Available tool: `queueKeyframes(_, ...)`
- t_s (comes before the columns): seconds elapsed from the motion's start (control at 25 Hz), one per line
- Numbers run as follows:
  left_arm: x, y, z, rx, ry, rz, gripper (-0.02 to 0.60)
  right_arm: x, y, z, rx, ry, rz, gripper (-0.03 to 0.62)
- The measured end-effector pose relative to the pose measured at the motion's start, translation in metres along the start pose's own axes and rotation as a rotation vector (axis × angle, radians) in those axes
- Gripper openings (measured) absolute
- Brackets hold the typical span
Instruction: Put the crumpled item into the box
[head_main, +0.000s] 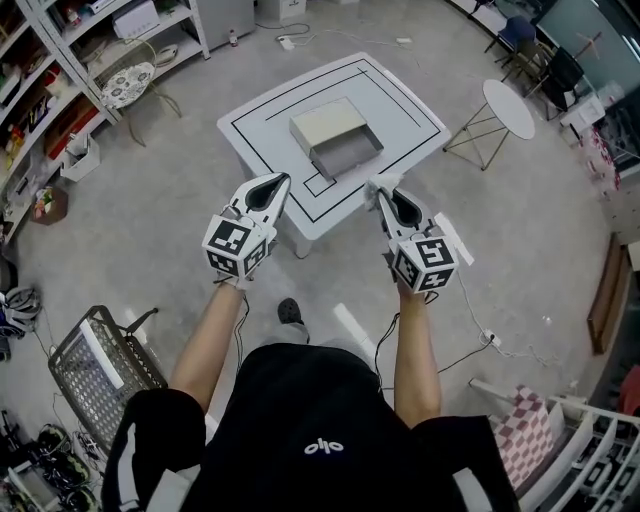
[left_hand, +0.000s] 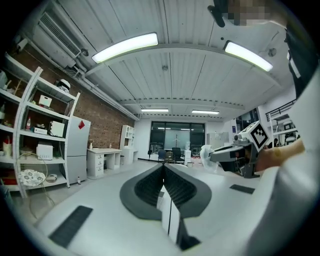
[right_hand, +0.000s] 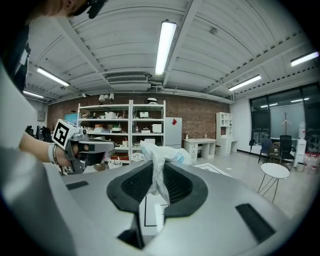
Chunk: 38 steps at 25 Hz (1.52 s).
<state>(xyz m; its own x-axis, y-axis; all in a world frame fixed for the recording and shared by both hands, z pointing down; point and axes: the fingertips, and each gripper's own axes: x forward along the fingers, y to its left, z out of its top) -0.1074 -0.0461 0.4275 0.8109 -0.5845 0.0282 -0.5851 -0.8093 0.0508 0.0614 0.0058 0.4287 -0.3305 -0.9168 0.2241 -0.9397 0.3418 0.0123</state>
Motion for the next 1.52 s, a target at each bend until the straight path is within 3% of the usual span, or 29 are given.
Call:
queueKeyframes(0.6, 0.072, 0.059, -0.011, -0.01, 0.035, 0.001, 0.008, 0.086, -0.056, 0.007, 0.02, 0.01, 0.009, 0.075)
queueKeyframes(1.0, 0.161, 0.101, -0.022, -0.008, 0.064, 0.084, 0.008, 0.167, -0.139, 0.013, 0.04, -0.002, 0.084, 0.075)
queueKeyframes(1.52, 0.275, 0.111, -0.037, -0.023, 0.127, 0.137, 0.008, 0.231, -0.242, 0.001, 0.112, 0.031, 0.169, 0.075)
